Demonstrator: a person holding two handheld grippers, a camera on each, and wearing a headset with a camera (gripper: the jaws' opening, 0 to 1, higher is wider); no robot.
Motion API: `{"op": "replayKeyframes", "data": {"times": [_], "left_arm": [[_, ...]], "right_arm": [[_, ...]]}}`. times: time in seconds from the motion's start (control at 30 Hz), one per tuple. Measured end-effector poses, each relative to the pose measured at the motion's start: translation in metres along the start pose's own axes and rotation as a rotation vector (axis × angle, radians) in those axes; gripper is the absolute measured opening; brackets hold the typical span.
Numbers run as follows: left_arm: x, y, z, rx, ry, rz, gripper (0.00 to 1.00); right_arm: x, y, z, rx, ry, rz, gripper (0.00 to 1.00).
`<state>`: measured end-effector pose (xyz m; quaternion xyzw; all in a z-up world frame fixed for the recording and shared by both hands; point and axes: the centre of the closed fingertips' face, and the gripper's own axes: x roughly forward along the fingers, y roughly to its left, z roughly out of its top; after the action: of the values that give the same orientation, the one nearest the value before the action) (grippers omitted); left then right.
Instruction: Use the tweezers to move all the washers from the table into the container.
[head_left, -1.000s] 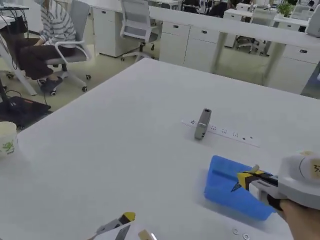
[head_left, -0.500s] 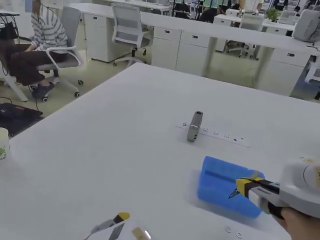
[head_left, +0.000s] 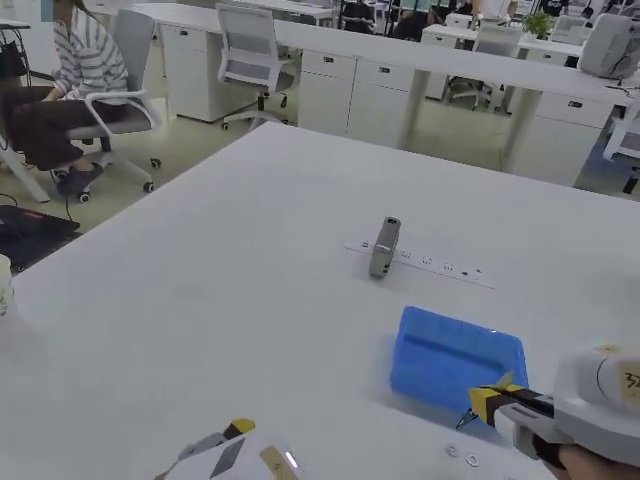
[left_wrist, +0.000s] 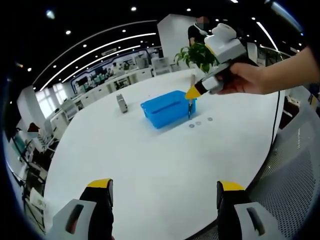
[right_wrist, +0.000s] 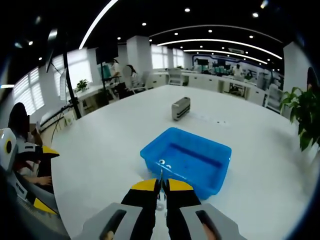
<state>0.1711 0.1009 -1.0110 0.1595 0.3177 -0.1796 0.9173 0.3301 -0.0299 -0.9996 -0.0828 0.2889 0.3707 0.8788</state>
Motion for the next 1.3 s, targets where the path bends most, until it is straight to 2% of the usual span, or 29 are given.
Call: {"op": "replayKeyframes", "data": {"times": [0.33, 0.5, 0.77, 0.83, 0.93, 1.07, 1.3], "left_arm": [[0.0, 0.0, -0.001, 0.002, 0.007, 0.0, 0.87], [0.0, 0.003, 0.0, 0.005, 0.001, 0.013, 0.86], [0.0, 0.001, -0.001, -0.001, 0.009, 0.004, 0.85], [-0.001, 0.004, 0.001, 0.001, -0.004, 0.018, 0.86], [-0.003, 0.008, 0.003, -0.027, -0.021, 0.03, 0.85], [-0.003, 0.01, 0.004, -0.042, -0.025, 0.035, 0.85], [-0.003, 0.009, 0.003, -0.04, -0.023, 0.036, 0.85]], "right_arm": [[0.007, 0.003, -0.017, 0.013, 0.043, -0.002, 0.02], [0.007, 0.001, -0.016, 0.011, 0.042, -0.006, 0.02], [0.01, -0.002, -0.016, 0.008, 0.041, -0.005, 0.02], [0.01, -0.004, -0.015, 0.0, 0.04, -0.011, 0.02], [0.012, -0.004, -0.016, -0.005, 0.048, -0.008, 0.02], [0.011, -0.004, -0.015, 0.019, 0.037, -0.005, 0.02], [0.009, -0.003, -0.016, 0.012, 0.043, -0.006, 0.02]]}}
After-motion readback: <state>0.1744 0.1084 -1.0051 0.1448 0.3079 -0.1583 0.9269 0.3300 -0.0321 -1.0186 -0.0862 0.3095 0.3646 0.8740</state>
